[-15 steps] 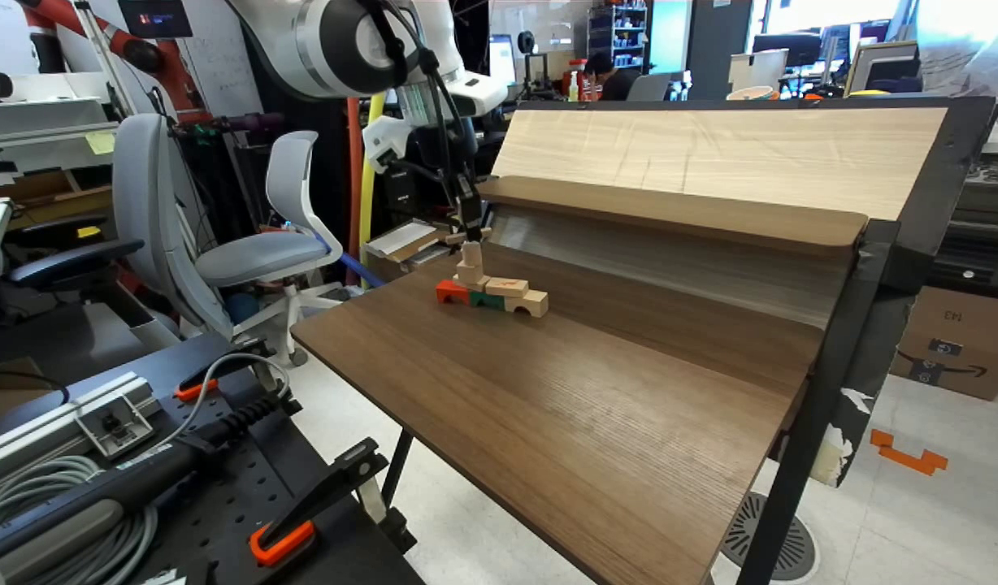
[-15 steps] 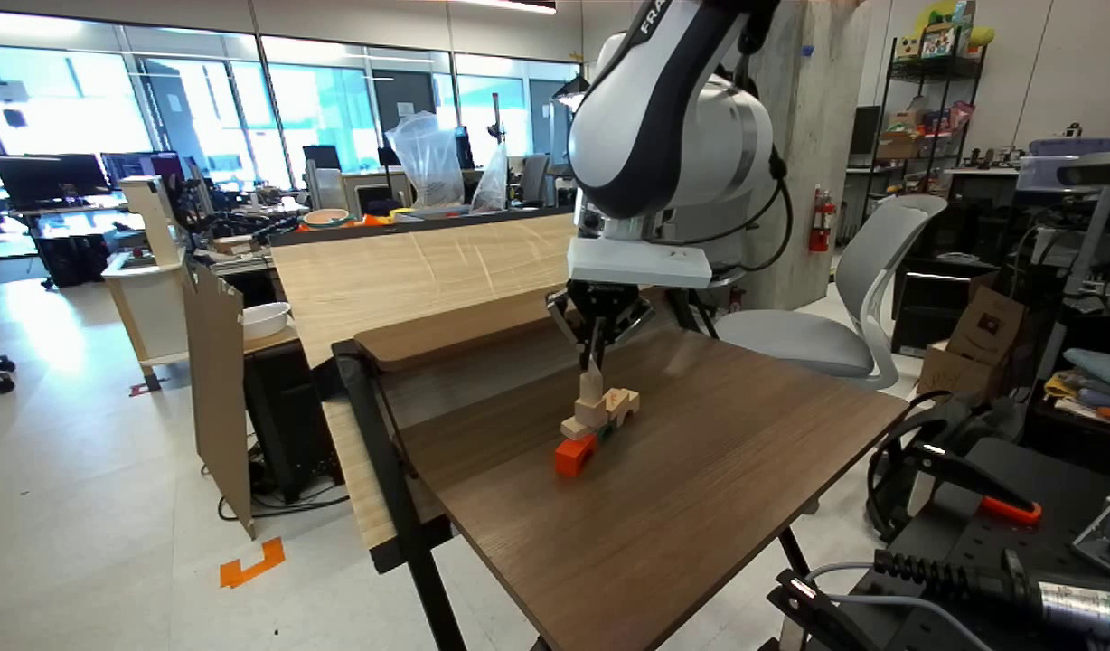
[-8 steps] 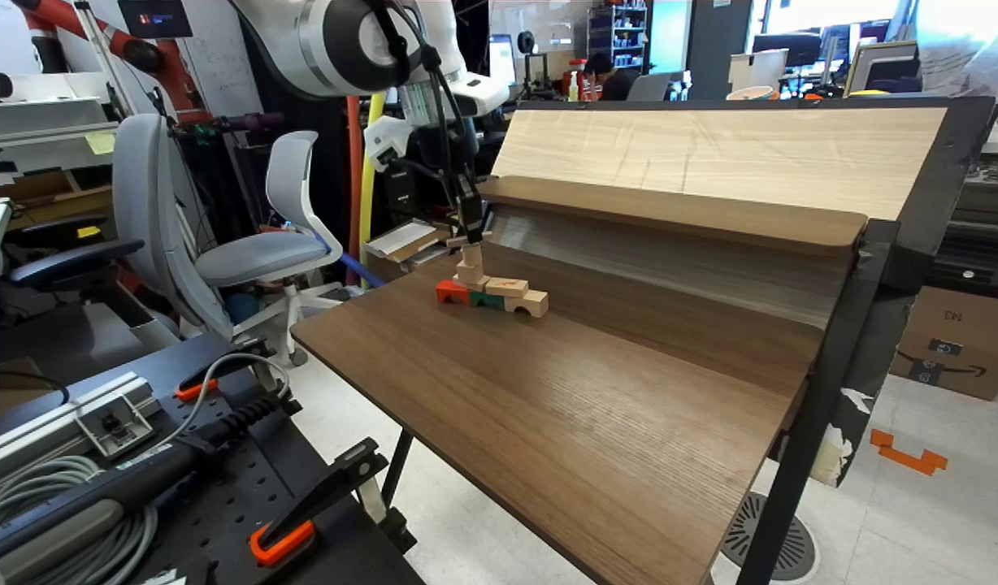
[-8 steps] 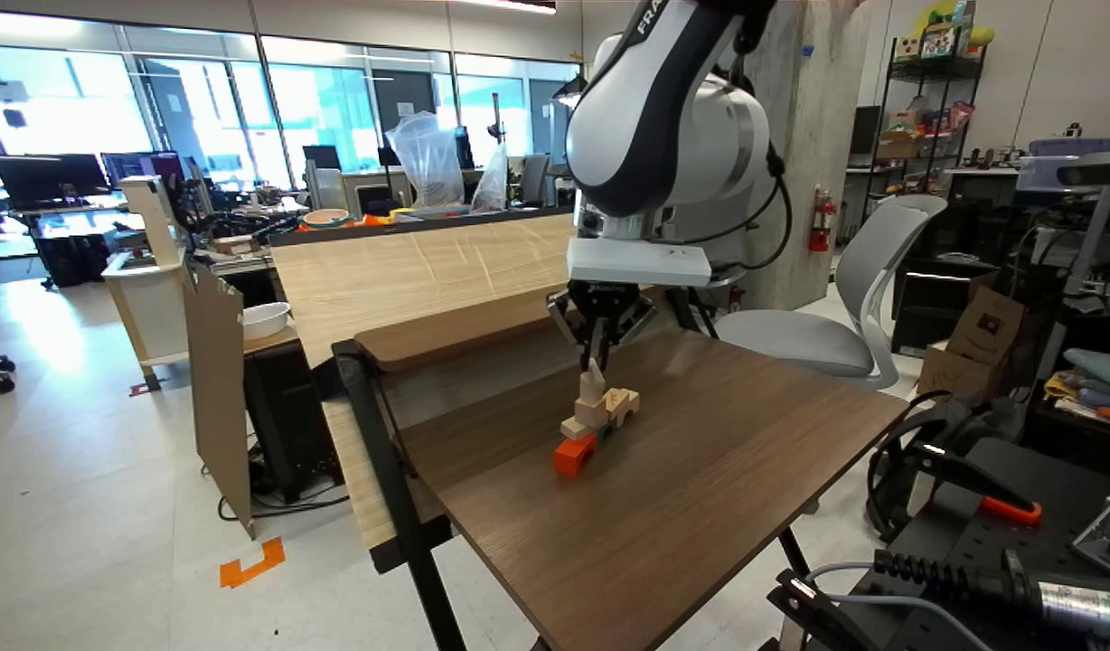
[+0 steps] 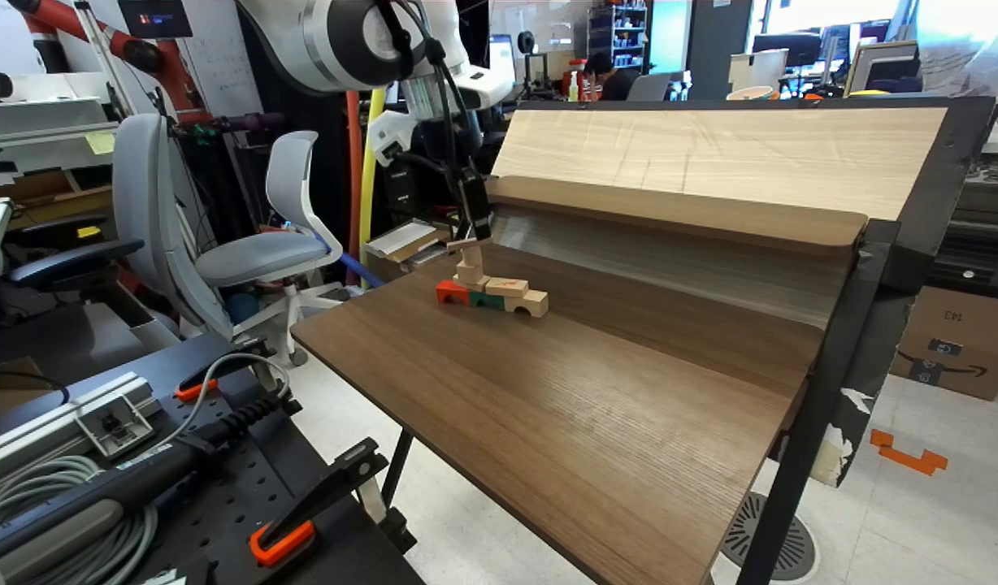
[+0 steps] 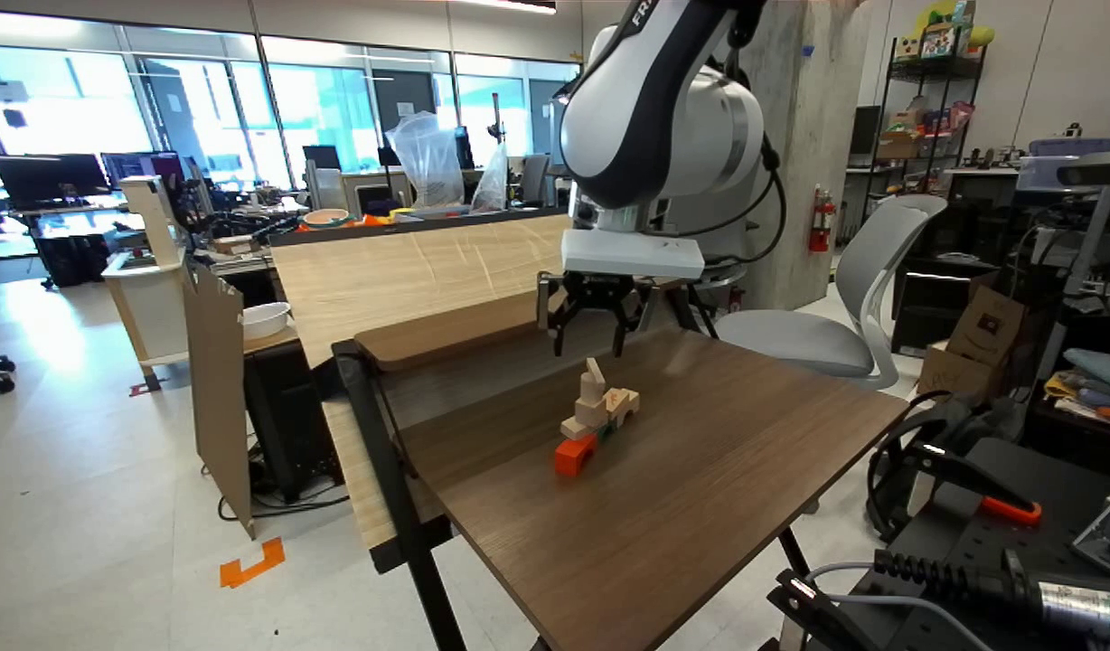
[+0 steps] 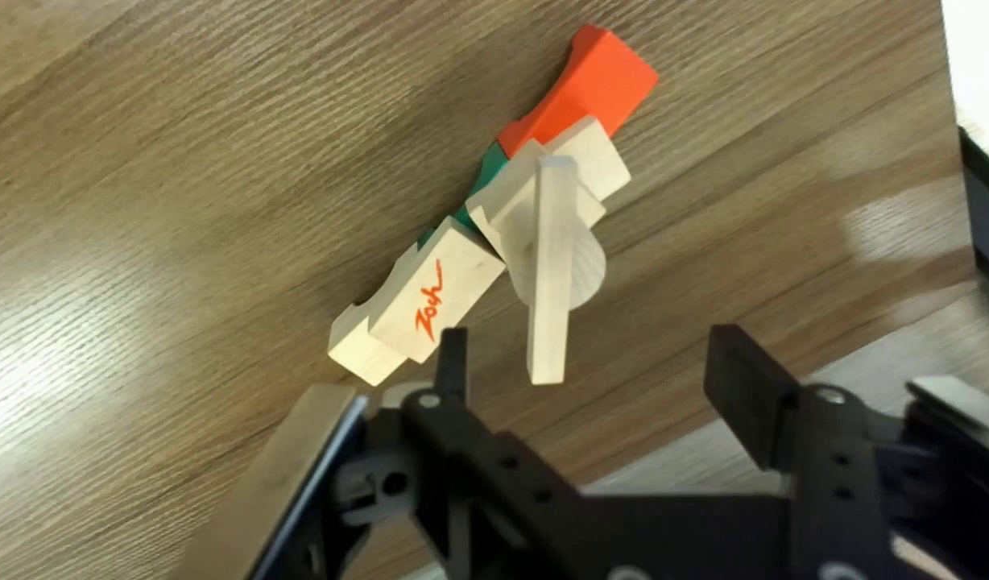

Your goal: Put the stick block on the tower

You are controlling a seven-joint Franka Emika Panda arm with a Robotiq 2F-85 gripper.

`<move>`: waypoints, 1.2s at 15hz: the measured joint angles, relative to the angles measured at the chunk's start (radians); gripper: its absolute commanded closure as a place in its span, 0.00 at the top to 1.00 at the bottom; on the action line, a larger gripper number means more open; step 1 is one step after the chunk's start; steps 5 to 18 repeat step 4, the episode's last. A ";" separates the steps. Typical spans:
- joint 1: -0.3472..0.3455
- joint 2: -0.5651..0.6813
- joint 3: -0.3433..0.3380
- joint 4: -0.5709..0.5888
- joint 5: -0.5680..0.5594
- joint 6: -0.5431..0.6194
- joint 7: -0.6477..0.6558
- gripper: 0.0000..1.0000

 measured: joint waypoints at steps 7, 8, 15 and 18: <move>0.001 -0.045 -0.001 -0.011 -0.003 -0.003 0.000 1.00; 0.001 -0.045 -0.001 -0.011 -0.003 -0.003 0.000 1.00; 0.001 -0.045 -0.001 -0.011 -0.003 -0.003 0.000 1.00; 0.001 -0.045 -0.001 -0.011 -0.003 -0.003 0.000 1.00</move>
